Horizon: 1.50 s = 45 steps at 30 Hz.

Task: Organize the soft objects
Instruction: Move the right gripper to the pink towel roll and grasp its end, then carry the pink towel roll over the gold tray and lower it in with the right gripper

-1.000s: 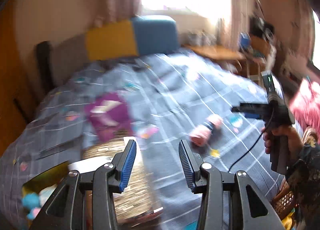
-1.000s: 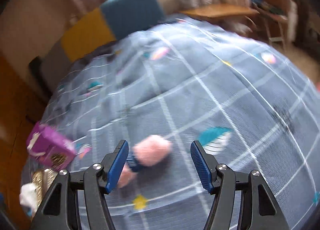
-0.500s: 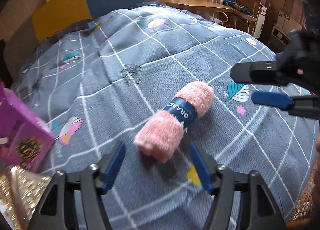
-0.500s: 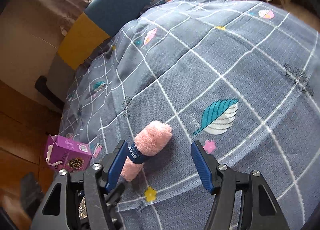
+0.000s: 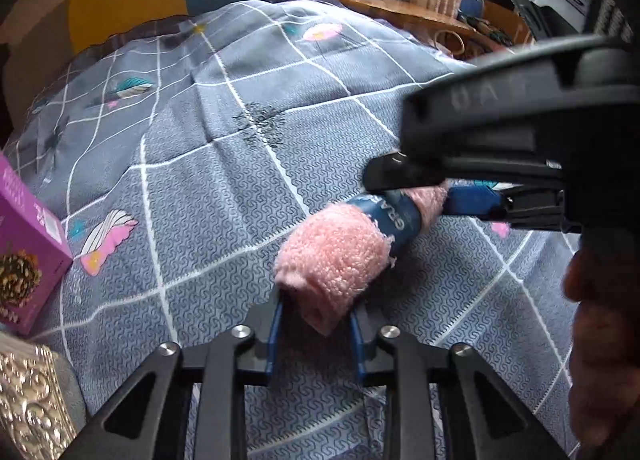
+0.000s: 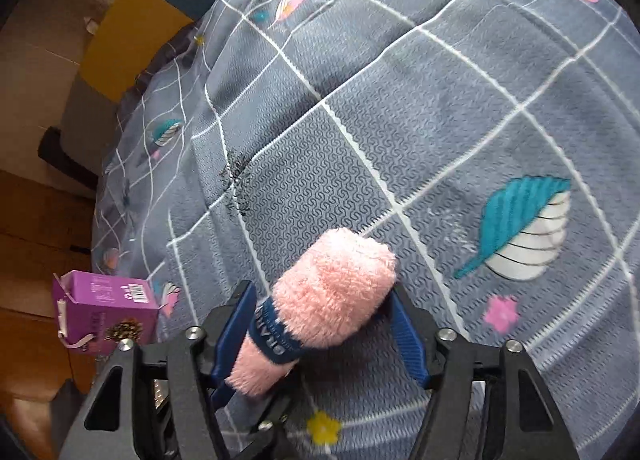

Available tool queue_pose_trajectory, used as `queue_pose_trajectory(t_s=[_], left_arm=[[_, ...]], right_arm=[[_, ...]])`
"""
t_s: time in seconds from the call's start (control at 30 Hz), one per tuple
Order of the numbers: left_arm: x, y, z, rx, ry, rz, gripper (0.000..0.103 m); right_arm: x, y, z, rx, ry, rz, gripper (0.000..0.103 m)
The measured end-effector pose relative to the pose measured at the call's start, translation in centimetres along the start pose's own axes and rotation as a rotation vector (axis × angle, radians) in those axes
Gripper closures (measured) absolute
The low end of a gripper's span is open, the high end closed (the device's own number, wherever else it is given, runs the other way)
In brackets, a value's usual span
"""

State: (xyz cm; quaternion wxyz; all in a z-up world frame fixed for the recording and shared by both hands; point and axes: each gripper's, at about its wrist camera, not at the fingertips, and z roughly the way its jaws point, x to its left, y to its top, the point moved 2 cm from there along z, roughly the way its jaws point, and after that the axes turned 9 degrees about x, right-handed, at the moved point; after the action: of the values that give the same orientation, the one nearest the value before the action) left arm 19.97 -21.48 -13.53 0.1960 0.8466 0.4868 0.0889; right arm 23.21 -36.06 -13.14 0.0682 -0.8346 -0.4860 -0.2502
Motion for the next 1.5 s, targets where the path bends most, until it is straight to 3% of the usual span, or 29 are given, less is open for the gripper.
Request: queue_pose_trajectory(t_s=[0.03, 0.13, 0.63, 1.03, 1.23, 1.5], left_arm=[[-0.1, -0.2, -0.3, -0.011, 0.010, 0.001, 0.081], [-0.8, -0.7, -2.0, -0.055, 0.066, 0.022, 0.081], [0.8, -1.3, -10.6, -0.143, 0.129, 0.011, 0.082], [7.4, 0.5, -17.7, -0.227, 0.218, -0.066, 0.082], [12.9, -2.4, -21.9, -0.295, 0.271, -0.161, 0.082], [17.9, -8.7, -23.5, -0.314, 0.304, -0.284, 0.082]], right_arm=[[0.2, -0.1, -0.3, -0.011, 0.001, -0.020, 0.067], [0.7, -0.4, -0.9, -0.041, 0.023, -0.055, 0.072], [4.7, -1.9, -5.6, -0.138, 0.211, -0.171, 0.072], [14.6, -2.7, -8.6, -0.186, 0.303, -0.294, 0.072], [22.3, -5.1, -9.6, -0.187, 0.359, -0.424, 0.072], [29.4, -10.7, -7.0, -0.115, 0.383, -0.568, 0.072]])
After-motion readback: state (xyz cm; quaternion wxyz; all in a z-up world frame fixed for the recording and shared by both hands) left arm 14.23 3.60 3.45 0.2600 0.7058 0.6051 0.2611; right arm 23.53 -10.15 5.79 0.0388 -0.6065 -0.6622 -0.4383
